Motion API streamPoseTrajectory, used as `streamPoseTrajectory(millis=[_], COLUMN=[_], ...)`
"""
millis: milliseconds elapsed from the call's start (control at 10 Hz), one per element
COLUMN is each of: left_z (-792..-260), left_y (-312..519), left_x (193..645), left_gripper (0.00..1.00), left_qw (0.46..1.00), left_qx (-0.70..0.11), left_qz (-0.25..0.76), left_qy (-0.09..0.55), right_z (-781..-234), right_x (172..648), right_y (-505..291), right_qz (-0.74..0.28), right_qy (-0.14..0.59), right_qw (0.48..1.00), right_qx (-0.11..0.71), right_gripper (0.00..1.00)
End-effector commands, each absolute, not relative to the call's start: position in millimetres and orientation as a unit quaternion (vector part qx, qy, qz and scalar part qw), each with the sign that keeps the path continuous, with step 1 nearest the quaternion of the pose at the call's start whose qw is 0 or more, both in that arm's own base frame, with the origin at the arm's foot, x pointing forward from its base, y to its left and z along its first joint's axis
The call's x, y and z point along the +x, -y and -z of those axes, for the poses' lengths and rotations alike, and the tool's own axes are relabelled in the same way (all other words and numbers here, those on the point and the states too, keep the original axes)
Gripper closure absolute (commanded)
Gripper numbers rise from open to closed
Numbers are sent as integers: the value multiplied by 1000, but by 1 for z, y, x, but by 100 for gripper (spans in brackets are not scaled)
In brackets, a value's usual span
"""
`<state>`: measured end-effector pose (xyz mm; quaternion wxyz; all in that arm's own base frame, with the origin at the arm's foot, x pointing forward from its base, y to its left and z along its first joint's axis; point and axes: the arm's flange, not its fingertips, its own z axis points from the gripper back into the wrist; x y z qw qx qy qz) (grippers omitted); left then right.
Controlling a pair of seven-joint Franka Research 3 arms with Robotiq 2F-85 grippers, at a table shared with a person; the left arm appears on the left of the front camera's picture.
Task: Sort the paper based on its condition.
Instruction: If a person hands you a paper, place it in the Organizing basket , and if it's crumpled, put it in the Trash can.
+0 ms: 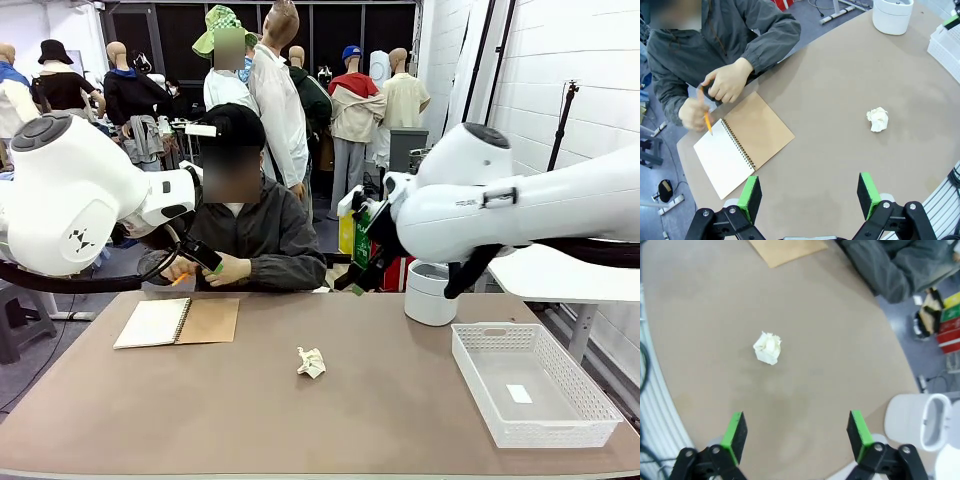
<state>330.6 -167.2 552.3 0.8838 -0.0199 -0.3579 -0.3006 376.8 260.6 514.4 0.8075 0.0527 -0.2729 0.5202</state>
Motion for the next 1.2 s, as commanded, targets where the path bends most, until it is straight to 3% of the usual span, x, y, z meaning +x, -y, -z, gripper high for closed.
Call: streamPoseTrajectory(millis=[0, 800, 1100], left_z=[-552, -552, -552], left_y=[166, 166, 166], left_x=[331, 331, 331], left_gripper=[0, 0, 0], left_qw=[884, 884, 884], left_qx=[-18, -18, -18], left_qz=[299, 299, 299], left_qy=[358, 358, 358], right_z=[-507, -495, -468], right_x=[390, 387, 423], right_y=[-265, -270, -307], right_qz=[-543, -533, -578], right_qy=[249, 251, 207], right_qw=[802, 807, 788], right_qx=[31, 37, 38], right_gripper=[0, 0, 0])
